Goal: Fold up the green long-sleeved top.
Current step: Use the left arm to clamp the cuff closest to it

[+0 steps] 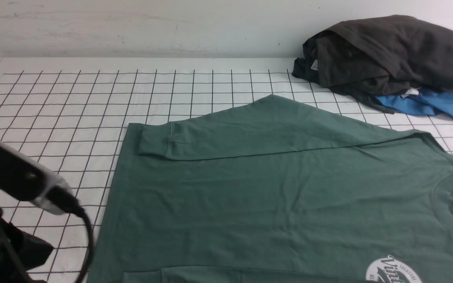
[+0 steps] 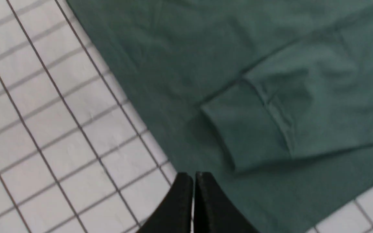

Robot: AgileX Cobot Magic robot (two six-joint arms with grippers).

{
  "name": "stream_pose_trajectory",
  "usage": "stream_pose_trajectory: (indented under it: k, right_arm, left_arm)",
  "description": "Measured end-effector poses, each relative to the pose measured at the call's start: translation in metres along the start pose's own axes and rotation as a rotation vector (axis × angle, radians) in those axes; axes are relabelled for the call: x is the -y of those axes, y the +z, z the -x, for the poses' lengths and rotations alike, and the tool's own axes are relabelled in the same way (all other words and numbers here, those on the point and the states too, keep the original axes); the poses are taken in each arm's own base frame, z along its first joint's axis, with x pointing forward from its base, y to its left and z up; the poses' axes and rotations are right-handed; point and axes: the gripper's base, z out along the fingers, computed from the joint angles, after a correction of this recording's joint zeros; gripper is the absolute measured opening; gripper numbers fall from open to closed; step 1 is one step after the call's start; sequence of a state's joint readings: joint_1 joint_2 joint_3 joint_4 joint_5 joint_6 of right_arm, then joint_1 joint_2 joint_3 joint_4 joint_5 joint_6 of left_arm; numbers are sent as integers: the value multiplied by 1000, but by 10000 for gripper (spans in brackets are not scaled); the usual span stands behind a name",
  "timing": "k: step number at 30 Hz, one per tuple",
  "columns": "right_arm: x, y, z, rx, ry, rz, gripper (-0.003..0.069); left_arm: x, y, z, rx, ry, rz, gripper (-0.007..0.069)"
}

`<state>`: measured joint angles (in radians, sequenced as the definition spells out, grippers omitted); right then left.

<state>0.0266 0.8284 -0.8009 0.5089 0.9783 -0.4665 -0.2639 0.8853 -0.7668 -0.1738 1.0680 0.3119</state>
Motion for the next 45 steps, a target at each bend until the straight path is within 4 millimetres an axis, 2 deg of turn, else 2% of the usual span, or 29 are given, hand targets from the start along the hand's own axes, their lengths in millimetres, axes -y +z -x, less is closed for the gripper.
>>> stream_pose_trajectory:
  k: [2, 3, 4, 7, 10, 16, 17, 19, 23, 30, 34, 39, 41, 43, 44, 45]
  right_arm:
    - [-9, 12, 3, -134, -48, 92, -14]
    - [-10, 12, 3, -154, -55, 103, -14]
    - [-17, 18, -1, -246, -92, 153, -14]
    - [-27, 26, -8, -367, -168, 207, -14]
    - [-32, 27, -11, -397, -215, 216, -14]
    - [-32, 27, -11, -405, -233, 207, -14]
    - [-32, 27, -11, -405, -233, 207, -14]
    - [-32, 27, -11, -405, -234, 205, -14]
    - [-32, 27, -11, -405, -234, 204, -14]
    - [-32, 27, -11, -406, -235, 203, -14]
    - [-32, 27, -11, -406, -235, 203, -14]
    - [-32, 27, -11, -406, -235, 203, -14]
    - [-32, 27, -11, -406, -235, 203, -14]
    - [-32, 27, -11, -406, -235, 203, -14]
    - [-32, 27, -11, -406, -235, 203, -14]
    - [-32, 27, -11, -406, -235, 203, -14]
  left_arm:
    - [3, 20, 5, -136, 30, -10, 4]
    - [4, 20, 5, -138, 34, -12, 4]
    - [8, 34, 9, -205, 62, -31, 20]
    - [16, 58, 16, -269, 94, -68, 68]
    - [21, 83, 24, -312, 71, -109, 146]
    - [21, 136, 28, -436, 16, -145, 390]
    - [21, 137, 28, -441, 16, -146, 397]
    - [19, 152, 29, -435, 7, -135, 473]
    - [17, 166, 33, -396, -26, -114, 518]
    - [15, 185, 33, -407, -60, -99, 520]
    - [15, 187, 35, -408, -58, -97, 497]
    - [15, 183, 40, -383, -59, -98, 352]
    - [15, 173, 46, -342, -53, -97, 220]
    - [15, 170, 48, -327, -48, -97, 156]
    - [16, 167, 49, -313, -43, -98, 86]
    - [16, 166, 49, -310, -42, -98, 70]
